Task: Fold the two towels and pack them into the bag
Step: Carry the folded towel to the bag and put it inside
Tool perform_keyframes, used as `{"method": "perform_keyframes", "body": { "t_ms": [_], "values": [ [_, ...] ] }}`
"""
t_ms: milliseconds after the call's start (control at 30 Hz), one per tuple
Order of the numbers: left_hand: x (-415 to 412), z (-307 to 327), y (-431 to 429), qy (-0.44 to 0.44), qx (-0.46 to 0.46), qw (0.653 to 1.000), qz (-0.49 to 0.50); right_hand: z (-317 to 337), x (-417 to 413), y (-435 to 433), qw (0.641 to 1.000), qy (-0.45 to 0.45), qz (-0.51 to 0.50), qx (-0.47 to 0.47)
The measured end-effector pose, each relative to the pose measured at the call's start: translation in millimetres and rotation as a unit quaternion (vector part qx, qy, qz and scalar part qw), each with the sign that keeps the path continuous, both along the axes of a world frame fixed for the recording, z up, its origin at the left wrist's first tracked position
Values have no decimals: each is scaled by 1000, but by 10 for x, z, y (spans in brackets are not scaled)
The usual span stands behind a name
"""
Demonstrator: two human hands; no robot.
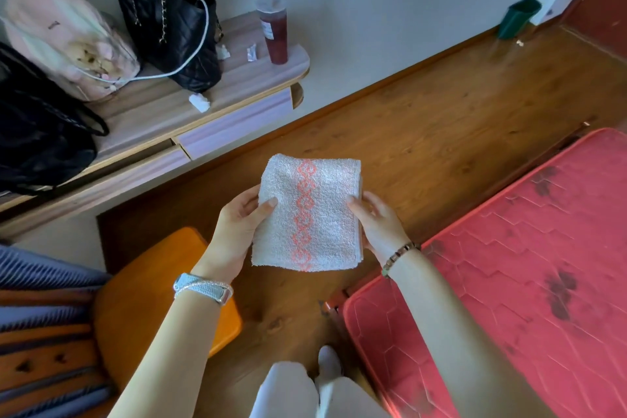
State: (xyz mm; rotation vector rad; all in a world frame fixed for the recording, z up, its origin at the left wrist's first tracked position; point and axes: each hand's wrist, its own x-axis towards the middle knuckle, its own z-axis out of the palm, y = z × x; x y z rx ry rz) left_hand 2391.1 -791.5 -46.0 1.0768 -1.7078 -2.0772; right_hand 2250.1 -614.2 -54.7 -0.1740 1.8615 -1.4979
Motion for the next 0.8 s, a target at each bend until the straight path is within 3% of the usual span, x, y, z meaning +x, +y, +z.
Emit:
{"method": "perform_keyframes", "body": {
  "t_ms": [333, 800],
  "values": [
    [-812, -50, -490, 10, 4, 998, -64, -47, -526, -323, 996, -8, -89, 0],
    [-2227, -31, -1827, 0, -6, 968, -251, -76, -1283, -1365, 968, -31, -249, -24]
  ]
}}
